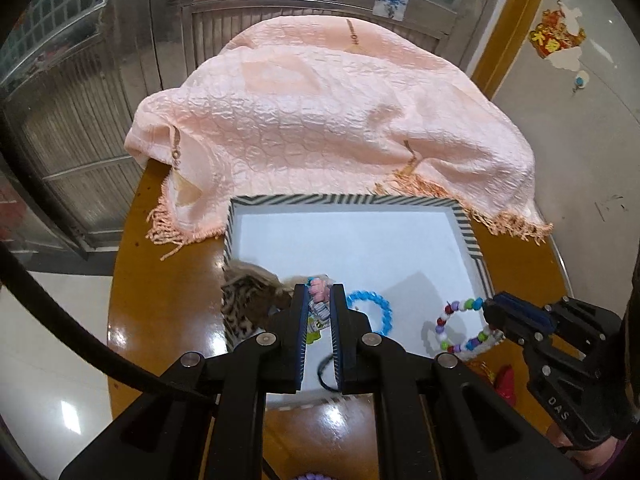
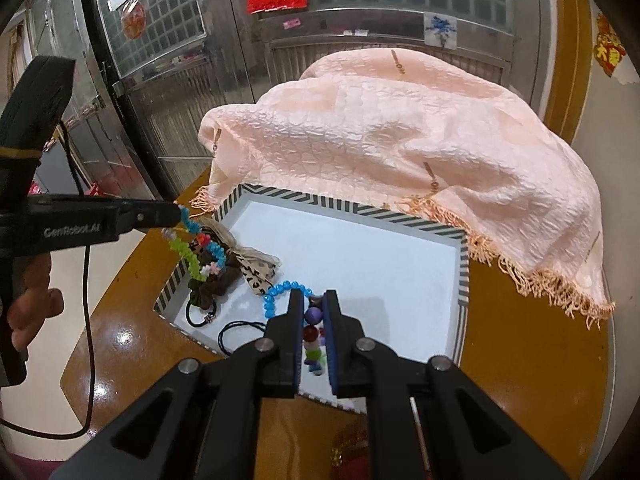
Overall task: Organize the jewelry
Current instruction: 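Carry both bead bracelets into the striped tray and open both tools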
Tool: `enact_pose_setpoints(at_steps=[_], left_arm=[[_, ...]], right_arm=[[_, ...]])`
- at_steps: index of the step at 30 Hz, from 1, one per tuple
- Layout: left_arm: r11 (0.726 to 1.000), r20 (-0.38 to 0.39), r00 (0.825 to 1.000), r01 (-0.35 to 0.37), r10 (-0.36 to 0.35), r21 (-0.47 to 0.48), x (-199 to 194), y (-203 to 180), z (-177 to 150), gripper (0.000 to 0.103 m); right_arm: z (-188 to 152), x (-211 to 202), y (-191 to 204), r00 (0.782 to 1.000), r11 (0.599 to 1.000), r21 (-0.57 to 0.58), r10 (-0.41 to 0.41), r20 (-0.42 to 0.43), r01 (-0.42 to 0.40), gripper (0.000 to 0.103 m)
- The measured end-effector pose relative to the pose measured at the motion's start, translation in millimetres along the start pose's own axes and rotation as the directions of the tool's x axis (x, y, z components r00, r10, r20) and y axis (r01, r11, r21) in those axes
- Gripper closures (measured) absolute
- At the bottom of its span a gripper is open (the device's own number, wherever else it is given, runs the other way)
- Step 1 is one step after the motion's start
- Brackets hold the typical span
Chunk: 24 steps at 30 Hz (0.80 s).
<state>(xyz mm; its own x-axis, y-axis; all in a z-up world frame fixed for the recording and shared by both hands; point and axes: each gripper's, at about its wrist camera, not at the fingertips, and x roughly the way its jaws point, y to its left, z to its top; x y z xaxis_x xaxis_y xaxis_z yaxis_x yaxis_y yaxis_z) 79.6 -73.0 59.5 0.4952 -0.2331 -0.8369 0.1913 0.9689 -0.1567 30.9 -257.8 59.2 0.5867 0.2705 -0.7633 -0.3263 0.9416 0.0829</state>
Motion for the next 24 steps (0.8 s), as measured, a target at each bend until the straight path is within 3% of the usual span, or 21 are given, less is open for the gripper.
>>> enact_pose_setpoints(at_steps=[17, 24], left_arm=[[0.996, -0.032, 0.998, -0.057, 0.055, -0.062, 47.9, 23.4, 37.6, 0.092], [0.992, -0.046, 0.998, -0.053, 0.048, -0.111, 70.3, 39.3, 52.1, 0.092]], right_arm=[[42.8, 54.6, 3.9, 0.997, 0.997, -0.021, 0.071, -0.028, -0.071, 0.094], [64.2, 84.2, 12.8, 0.989, 0.99, -0.008, 0.143, -0.041, -0.143, 0.094]])
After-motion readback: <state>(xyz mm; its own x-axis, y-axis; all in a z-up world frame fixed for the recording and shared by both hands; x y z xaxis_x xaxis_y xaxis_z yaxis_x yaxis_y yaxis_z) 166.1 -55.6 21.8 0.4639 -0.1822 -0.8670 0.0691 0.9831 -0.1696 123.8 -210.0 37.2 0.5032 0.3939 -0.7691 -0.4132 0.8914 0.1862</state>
